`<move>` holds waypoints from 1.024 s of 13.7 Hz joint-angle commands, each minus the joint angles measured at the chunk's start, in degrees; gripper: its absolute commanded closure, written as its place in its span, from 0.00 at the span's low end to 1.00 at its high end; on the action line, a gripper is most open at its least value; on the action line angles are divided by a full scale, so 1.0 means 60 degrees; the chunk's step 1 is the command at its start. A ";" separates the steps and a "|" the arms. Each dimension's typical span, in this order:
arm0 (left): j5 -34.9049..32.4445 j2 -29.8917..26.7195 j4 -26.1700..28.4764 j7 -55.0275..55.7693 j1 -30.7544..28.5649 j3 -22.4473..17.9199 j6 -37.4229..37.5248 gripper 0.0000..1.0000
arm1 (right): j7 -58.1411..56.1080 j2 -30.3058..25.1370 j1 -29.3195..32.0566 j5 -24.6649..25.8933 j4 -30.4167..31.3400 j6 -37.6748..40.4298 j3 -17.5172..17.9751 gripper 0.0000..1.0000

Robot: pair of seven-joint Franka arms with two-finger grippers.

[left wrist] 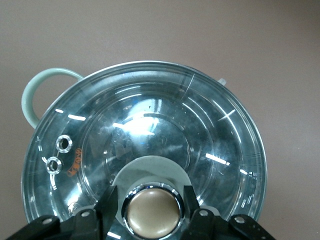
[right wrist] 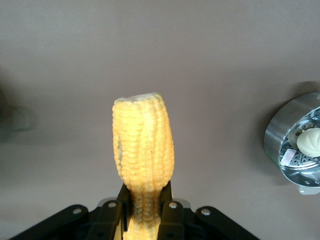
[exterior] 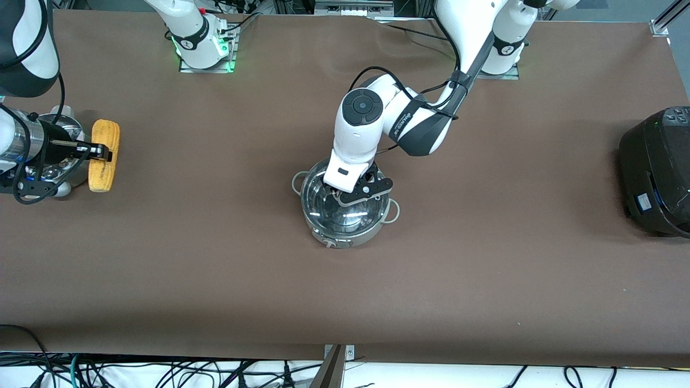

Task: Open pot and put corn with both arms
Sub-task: 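Lift the glass lid off the pot with the left gripper and set it aside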

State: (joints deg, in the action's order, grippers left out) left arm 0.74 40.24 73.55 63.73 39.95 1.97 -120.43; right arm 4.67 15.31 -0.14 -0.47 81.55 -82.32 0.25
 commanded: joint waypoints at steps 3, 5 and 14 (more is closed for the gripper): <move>-0.0284 0.0090 -0.0174 0.0042 0.0154 -0.0021 0.0061 1.00 | -0.0016 -0.0033 0.0037 -0.0054 -0.0101 0.0185 0.0076 1.00; -0.0169 -0.0201 -0.0188 0.0043 0.0125 0.0009 0.0177 1.00 | -0.0001 -0.0033 0.0037 -0.0054 -0.0101 0.0185 0.0076 1.00; 0.1063 -0.3683 0.2177 -0.4314 -0.2376 0.0097 0.2009 1.00 | 0.0930 -0.0033 -0.0823 -0.0142 -0.0115 0.0185 0.0135 1.00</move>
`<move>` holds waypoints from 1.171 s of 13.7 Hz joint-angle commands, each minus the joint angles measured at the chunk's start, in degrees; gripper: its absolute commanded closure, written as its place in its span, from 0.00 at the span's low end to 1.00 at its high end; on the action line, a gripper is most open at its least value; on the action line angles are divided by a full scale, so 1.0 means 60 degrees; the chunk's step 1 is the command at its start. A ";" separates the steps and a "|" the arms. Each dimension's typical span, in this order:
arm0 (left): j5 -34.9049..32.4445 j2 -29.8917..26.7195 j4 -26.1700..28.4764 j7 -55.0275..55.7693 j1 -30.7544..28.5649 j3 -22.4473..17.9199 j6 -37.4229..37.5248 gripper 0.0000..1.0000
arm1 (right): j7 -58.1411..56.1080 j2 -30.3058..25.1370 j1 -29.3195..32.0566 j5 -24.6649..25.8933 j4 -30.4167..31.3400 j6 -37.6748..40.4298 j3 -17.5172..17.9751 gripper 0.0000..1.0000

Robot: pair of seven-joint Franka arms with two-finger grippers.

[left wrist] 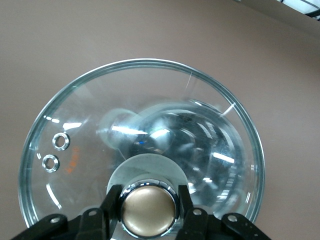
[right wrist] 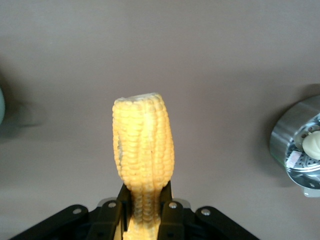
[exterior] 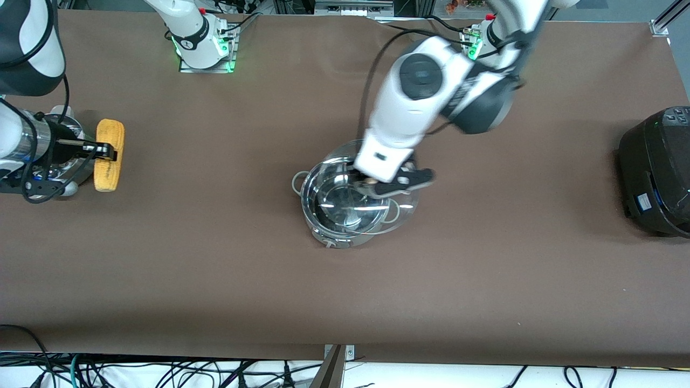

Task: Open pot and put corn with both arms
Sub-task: 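Lift the glass lid off the pot with the left gripper and set it aside, then lower the corn into the pot with the right gripper while the left lowers the lid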

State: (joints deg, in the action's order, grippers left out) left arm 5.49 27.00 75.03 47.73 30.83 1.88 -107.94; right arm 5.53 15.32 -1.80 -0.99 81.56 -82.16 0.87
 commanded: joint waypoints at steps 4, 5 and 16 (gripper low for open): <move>0.0097 -0.3353 0.4582 -0.4886 -0.2513 0.0067 -0.0043 1.00 | 0.4358 0.0127 -0.2536 -0.0054 -0.0117 -0.0060 0.0016 1.00; -0.0063 -0.3647 0.5155 -0.5561 -0.2923 0.0023 -0.0130 1.00 | 0.5280 0.0331 -0.3107 -0.0054 -0.0131 -0.0453 0.0016 1.00; -0.0138 -0.2026 0.9042 -0.8131 -0.3747 -0.0856 -0.6136 1.00 | 0.9771 0.3979 -0.5997 -0.1138 -0.0117 -0.9933 0.0133 1.00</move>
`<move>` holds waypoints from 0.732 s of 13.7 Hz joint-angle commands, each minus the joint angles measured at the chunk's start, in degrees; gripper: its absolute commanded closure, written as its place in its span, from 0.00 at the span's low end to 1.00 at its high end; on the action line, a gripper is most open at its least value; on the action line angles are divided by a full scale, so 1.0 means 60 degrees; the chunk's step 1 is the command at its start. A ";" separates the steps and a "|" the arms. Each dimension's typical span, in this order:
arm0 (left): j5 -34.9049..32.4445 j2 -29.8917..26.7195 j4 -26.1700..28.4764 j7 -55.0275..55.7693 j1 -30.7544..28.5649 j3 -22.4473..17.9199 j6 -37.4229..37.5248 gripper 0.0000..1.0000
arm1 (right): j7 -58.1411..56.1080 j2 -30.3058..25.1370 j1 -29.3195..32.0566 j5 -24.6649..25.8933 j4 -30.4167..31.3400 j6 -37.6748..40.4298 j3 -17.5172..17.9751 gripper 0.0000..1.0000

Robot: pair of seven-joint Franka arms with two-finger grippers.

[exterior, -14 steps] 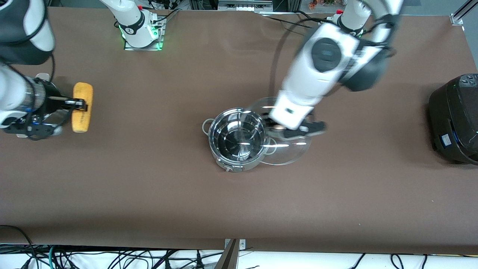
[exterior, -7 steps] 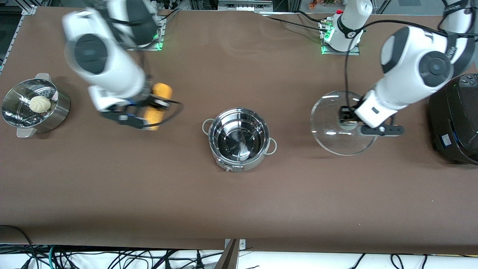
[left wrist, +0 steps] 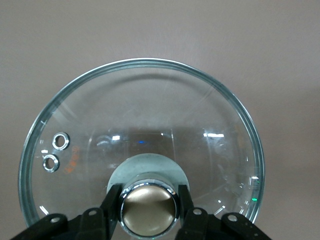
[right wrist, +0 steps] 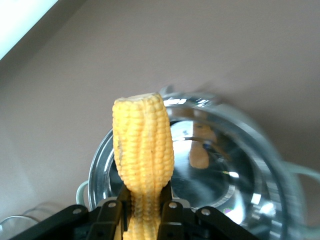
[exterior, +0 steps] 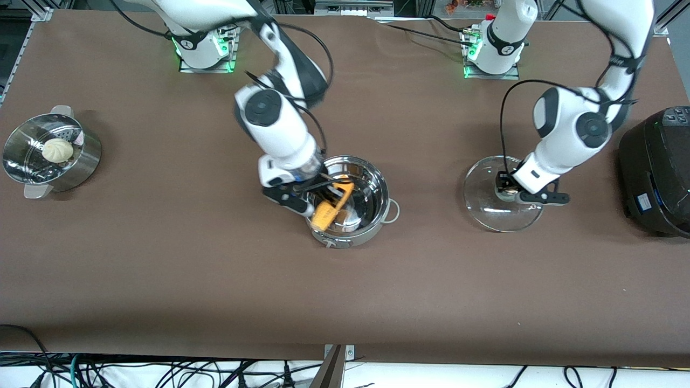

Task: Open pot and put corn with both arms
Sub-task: 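Lower the corn into the pot with the right gripper while the left lowers the lid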

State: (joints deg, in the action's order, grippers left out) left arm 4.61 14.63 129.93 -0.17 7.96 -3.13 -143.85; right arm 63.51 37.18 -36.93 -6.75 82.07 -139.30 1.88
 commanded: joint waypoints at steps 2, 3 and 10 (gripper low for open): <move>0.0023 0.0226 -0.0107 -0.0148 0.0051 -0.0006 -0.0152 1.00 | 0.0109 0.0555 -0.0363 -0.0149 -0.0187 -0.0410 -0.0034 1.00; 0.0023 0.0343 -0.0107 -0.0162 0.0051 -0.0006 -0.0166 1.00 | 0.0094 0.0629 -0.0422 -0.0164 -0.0158 -0.0410 -0.0020 1.00; 0.0052 -0.0604 -0.0121 -0.0573 0.0007 -0.0006 0.0667 0.00 | 0.0079 0.0718 -0.0847 0.0462 -0.0069 0.0158 -0.0064 0.00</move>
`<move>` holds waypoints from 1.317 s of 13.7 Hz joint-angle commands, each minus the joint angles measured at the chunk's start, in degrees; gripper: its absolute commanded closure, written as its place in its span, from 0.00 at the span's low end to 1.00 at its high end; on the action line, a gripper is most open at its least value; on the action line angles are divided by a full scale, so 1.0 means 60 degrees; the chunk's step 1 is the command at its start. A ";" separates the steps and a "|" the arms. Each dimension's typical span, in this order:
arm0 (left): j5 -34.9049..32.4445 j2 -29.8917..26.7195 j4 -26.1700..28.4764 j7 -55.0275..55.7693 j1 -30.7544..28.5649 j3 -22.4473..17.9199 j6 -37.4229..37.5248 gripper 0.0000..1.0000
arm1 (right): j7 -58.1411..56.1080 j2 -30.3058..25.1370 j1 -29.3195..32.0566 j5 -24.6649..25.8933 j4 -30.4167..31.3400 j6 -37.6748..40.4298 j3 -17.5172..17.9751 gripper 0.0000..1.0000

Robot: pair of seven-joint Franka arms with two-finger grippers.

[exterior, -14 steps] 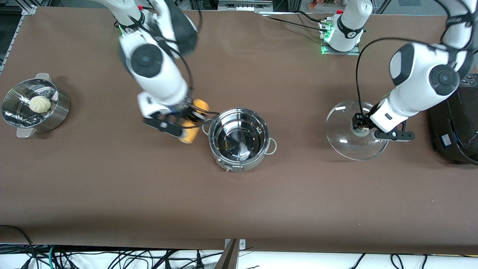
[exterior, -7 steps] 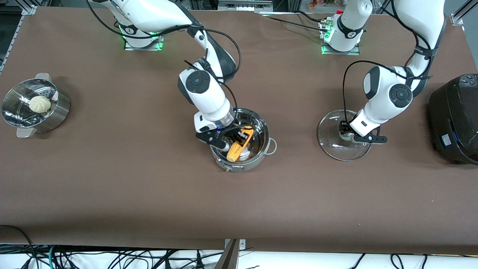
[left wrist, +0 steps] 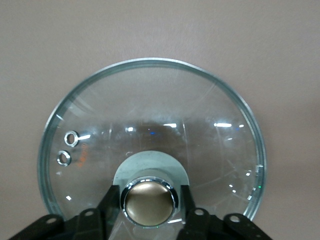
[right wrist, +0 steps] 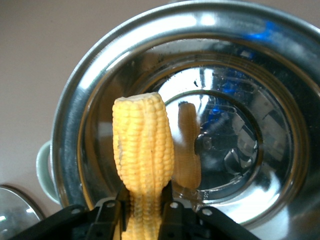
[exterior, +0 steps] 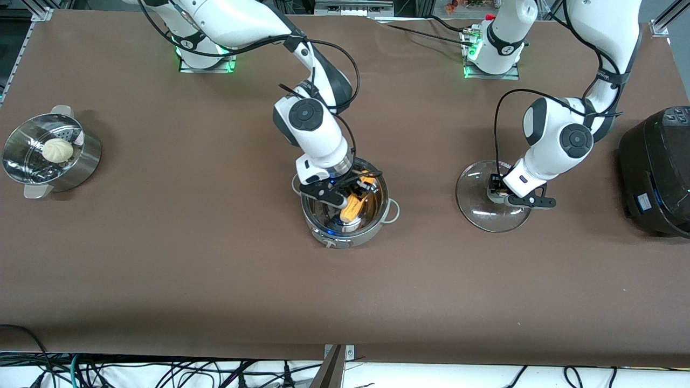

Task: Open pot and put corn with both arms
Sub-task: 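Lower the corn into the pot with the right gripper while the left lowers the lid, then open the right gripper to release the corn while the left gripper withdraws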

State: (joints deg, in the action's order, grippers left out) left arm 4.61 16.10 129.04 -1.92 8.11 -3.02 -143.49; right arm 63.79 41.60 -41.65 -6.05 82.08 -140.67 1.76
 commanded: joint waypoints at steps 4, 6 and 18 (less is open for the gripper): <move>0.0023 -0.2458 0.0100 -0.0265 -0.0150 -0.0024 0.1979 0.00 | 0.0003 -0.0268 -0.0017 0.0731 -0.0159 0.1324 -0.0058 0.00; 0.0023 -0.3222 -0.0017 -0.0265 -0.0530 -0.0024 0.2323 0.00 | 0.0003 -0.0459 0.0027 0.0731 -0.0202 0.1938 -0.0117 0.00; -0.1164 -0.3987 -0.4704 -0.0236 -0.0692 -0.0229 0.8298 0.00 | -0.4706 -0.3328 0.0042 0.0716 -0.0203 0.7588 -0.3028 0.00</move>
State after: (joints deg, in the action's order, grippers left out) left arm -0.96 -9.26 104.35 -2.64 4.32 -4.98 -96.60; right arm 42.79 25.18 -41.28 -2.14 80.09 -101.66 -13.35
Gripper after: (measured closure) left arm 0.000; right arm 0.000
